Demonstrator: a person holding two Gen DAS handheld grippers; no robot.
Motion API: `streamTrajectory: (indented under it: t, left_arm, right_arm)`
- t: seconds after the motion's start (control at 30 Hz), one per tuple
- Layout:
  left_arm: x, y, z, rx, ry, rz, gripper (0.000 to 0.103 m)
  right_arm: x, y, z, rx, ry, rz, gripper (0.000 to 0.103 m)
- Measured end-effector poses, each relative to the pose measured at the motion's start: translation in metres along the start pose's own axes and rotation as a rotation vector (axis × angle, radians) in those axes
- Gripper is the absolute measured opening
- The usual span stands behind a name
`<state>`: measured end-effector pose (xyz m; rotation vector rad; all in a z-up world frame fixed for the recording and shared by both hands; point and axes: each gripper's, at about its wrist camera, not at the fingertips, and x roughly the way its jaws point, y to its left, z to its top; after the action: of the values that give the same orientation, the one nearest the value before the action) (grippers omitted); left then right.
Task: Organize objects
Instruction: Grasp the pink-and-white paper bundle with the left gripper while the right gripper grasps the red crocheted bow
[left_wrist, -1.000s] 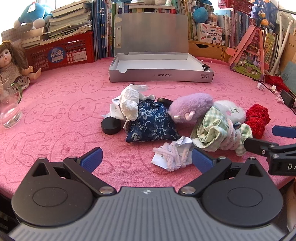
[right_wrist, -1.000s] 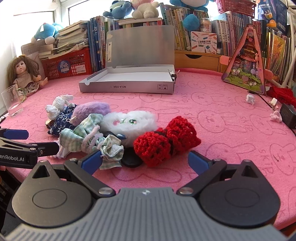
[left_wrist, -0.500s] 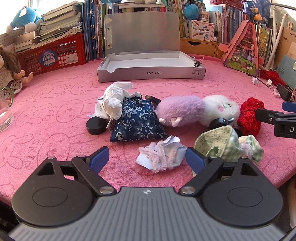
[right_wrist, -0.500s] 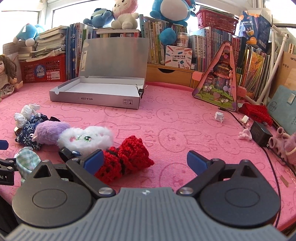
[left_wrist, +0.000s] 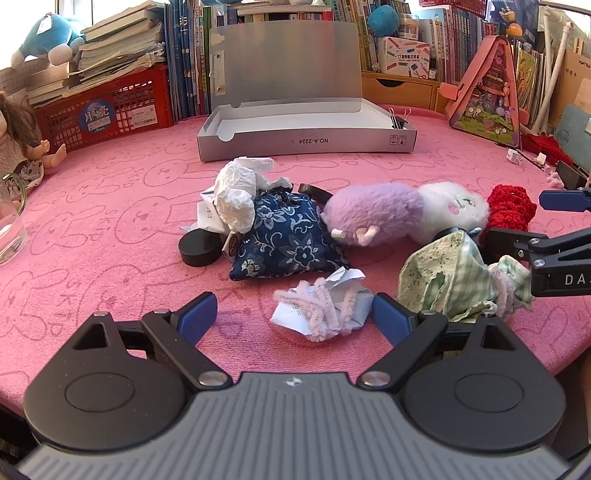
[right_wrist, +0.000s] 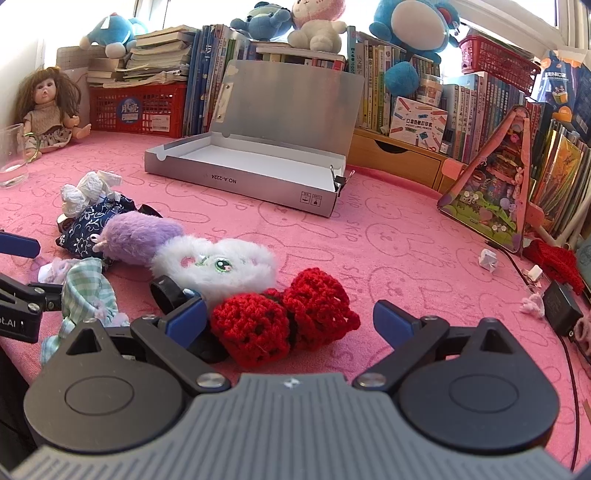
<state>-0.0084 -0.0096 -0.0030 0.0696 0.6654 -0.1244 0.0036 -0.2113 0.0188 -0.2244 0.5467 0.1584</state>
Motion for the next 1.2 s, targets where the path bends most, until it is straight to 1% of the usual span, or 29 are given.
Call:
streamTrajectory:
  t: [0.07,0.17,0.3,0.4,0.53,0.67,0.77,0.97,1.0,1.03,1.07,1.1,1.17,1.2]
  left_arm:
    - [-0.001,0.008,0.000,-0.006,0.008,-0.017,0.093]
    - [-0.002,0.012,-0.001,-0.033,0.019,-0.036,0.093]
    - [-0.002,0.000,-0.003,-0.012,-0.013,-0.038,0.094]
    - [0.004,-0.007,-0.003,-0.005,-0.024,-0.029,0.096]
    - [0.007,-0.011,-0.003,-0.008,-0.029,-0.017,0.100]
    - [0.009,-0.009,-0.002,-0.022,-0.016,-0.003,0.103]
    - [0.009,-0.010,-0.001,-0.026,-0.009,0.002,0.103]
    - [0.006,-0.012,-0.005,-0.016,-0.034,-0.006,0.101]
    - [0.006,-0.012,-0.005,-0.019,-0.034,-0.007,0.100]
    - [0.005,-0.011,-0.005,-0.022,-0.038,-0.007,0.096]
    - [0.004,-0.010,-0.005,-0.026,-0.043,-0.007,0.091]
    - [0.002,-0.009,-0.004,-0.030,-0.046,-0.010,0.089]
    - [0.000,-0.008,-0.003,-0.037,-0.048,-0.013,0.078]
    - [-0.001,-0.007,-0.003,-0.038,-0.047,-0.015,0.075]
  right_arm:
    - [0.003,-0.002,0.000,-0.041,-0.002,0.037,0.100]
    - [0.010,-0.007,0.002,-0.062,0.014,0.083,0.101]
    - [0.017,-0.013,0.002,-0.070,0.016,0.130,0.101]
    - [0.020,-0.015,0.001,-0.072,0.016,0.145,0.101]
    - [0.026,-0.019,0.000,-0.043,0.029,0.163,0.100]
    - [0.029,-0.023,-0.005,-0.004,0.038,0.185,0.099]
    - [0.029,-0.024,-0.008,0.018,0.040,0.200,0.098]
    - [0.029,-0.025,-0.011,0.056,0.038,0.213,0.094]
    - [0.029,-0.025,-0.012,0.060,0.036,0.213,0.092]
    - [0.028,-0.025,-0.012,0.065,0.031,0.209,0.091]
    - [0.027,-0.024,-0.012,0.069,0.026,0.205,0.088]
    - [0.026,-0.024,-0.013,0.073,0.021,0.200,0.084]
    - [0.024,-0.024,-0.012,0.085,0.009,0.193,0.080]
    - [0.022,-0.025,-0.012,0.090,0.003,0.190,0.078]
